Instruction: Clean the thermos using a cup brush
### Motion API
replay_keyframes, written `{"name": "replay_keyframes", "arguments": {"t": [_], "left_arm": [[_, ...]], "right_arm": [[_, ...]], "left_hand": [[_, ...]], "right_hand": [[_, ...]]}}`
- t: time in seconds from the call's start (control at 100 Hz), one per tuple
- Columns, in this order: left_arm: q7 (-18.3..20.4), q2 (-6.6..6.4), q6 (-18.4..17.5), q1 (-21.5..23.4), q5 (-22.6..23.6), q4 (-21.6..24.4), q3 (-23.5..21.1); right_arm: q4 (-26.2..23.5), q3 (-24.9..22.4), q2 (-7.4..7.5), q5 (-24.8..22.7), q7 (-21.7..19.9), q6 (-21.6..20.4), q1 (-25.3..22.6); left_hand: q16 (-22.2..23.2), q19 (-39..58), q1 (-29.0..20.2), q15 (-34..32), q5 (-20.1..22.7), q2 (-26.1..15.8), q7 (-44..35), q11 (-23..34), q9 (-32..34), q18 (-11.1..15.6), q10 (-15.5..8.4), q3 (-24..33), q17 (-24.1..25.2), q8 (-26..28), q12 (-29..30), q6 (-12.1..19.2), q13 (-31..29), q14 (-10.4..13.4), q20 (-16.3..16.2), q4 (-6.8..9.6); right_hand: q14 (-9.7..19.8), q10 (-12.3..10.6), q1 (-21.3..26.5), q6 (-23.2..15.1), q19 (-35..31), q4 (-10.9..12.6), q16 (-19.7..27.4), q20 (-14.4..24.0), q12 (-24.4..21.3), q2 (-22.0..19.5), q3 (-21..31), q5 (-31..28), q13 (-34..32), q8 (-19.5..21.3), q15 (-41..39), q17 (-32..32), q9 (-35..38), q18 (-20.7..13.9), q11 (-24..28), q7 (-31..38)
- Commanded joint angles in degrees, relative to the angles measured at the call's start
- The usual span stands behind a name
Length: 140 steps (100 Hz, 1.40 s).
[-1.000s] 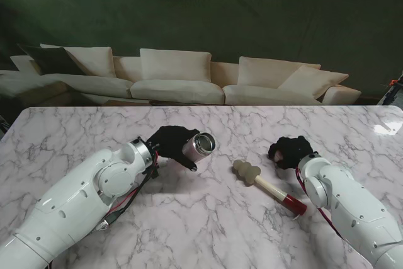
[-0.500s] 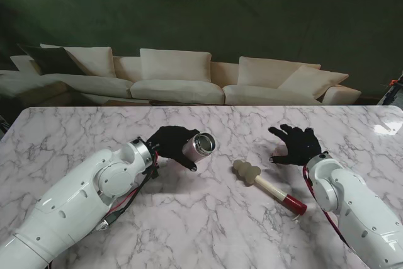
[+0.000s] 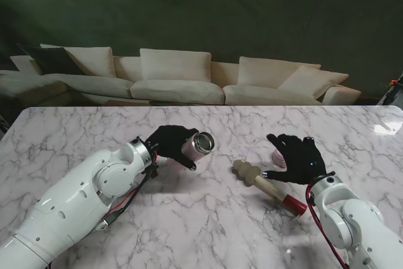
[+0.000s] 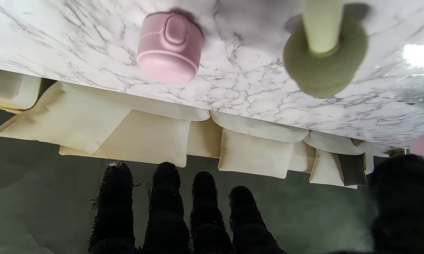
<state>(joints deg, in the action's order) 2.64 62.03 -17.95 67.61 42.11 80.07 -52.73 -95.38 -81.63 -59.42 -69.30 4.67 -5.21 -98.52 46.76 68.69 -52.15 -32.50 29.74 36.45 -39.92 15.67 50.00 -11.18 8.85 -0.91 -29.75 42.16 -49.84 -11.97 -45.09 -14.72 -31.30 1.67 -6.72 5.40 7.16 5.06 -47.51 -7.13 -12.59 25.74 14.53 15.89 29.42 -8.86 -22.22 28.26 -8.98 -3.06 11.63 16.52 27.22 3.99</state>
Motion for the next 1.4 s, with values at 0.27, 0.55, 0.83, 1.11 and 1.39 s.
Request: {"name": "replay_keyframes", "arguments": {"t": [0.27, 0.55, 0.83, 1.11, 1.39], "left_arm": [[0.4, 0.09, -0.2, -0.2, 0.0, 0.1, 0.0], [0.5, 0.11, -0.2, -0.5, 0.0, 0.0, 0.2], [0.7, 0.04, -0.1, -0.4, 0.0, 0.1, 0.2], [0.9, 0.04, -0.1, -0.5, -0.1, 0.0, 0.3], [1.0, 0.05, -0.1, -0.7, -0.3, -0.1, 0.5]], "right_arm": [[-3.5, 0.7, -0.57, -3.4, 1.9, 6.3, -8.3], [-1.1, 4.6, -0.38, -3.8, -0.7, 11.7, -7.1], [1.3, 7.5, -0.19, -4.3, -1.5, 14.4, -4.5], [4.3, 10.9, -0.34, -2.5, -0.5, 17.5, -1.6], [6.9, 13.6, -0.46, -0.6, 0.1, 19.4, 0.5]], "left_hand": [[1.9, 2.6, -20.8, -6.2, 5.9, -22.8, -5.4, 6.0, 2.7, 3.8, -4.3, 19.0, -1.0, 1.9, -2.7, 10.0, -2.7, 0.7, -1.3, 0.78], [1.9, 2.6, -20.7, -6.2, 5.9, -22.8, -5.4, 6.0, 2.6, 3.8, -4.3, 19.0, -1.0, 1.9, -2.6, 10.1, -2.7, 0.7, -1.3, 0.77], [1.9, 2.6, -20.8, -6.2, 5.9, -22.8, -5.4, 6.0, 2.6, 3.8, -4.3, 19.0, -1.0, 1.9, -2.6, 10.1, -2.6, 0.7, -1.3, 0.77], [1.9, 2.6, -20.8, -6.2, 5.9, -22.8, -5.3, 6.0, 2.6, 3.8, -4.3, 19.0, -1.0, 1.9, -2.6, 10.0, -2.6, 0.8, -1.3, 0.76], [1.9, 2.7, -20.7, -6.2, 5.9, -22.8, -5.3, 6.0, 2.6, 3.9, -4.4, 19.0, -1.1, 1.9, -2.6, 10.1, -2.7, 0.8, -1.3, 0.78]], "right_hand": [[-0.4, 1.5, -1.1, 2.4, -5.4, 1.3, -2.5, 0.3, 1.8, 1.0, 0.6, -1.8, -1.4, 2.7, -4.8, -1.8, -0.5, 0.1, 5.1, 21.7], [-0.5, 2.0, 0.5, 1.7, -7.9, 1.5, -3.3, 0.2, 2.3, 2.3, 1.3, -1.9, -1.3, 3.3, -7.1, -2.3, -0.9, -0.3, 6.5, 30.6], [-0.6, 2.3, 9.0, -2.2, -9.0, 2.0, -3.5, 0.1, 2.3, -2.0, -5.9, -6.0, -1.1, 0.9, -8.2, -2.4, -1.1, -0.3, 6.9, 33.7], [-0.7, 2.2, 13.1, -7.0, -9.8, 2.6, -3.9, 0.5, 2.3, -3.8, -8.8, -10.4, -1.1, 0.7, -9.0, -2.5, -1.5, -0.1, 7.0, 35.3], [-0.7, 2.4, 19.4, -10.7, -10.5, 2.8, -4.3, 1.1, 2.4, -3.8, -4.3, -16.7, -0.9, 1.7, -10.0, -2.4, -1.6, 0.3, 7.4, 38.4]]}}
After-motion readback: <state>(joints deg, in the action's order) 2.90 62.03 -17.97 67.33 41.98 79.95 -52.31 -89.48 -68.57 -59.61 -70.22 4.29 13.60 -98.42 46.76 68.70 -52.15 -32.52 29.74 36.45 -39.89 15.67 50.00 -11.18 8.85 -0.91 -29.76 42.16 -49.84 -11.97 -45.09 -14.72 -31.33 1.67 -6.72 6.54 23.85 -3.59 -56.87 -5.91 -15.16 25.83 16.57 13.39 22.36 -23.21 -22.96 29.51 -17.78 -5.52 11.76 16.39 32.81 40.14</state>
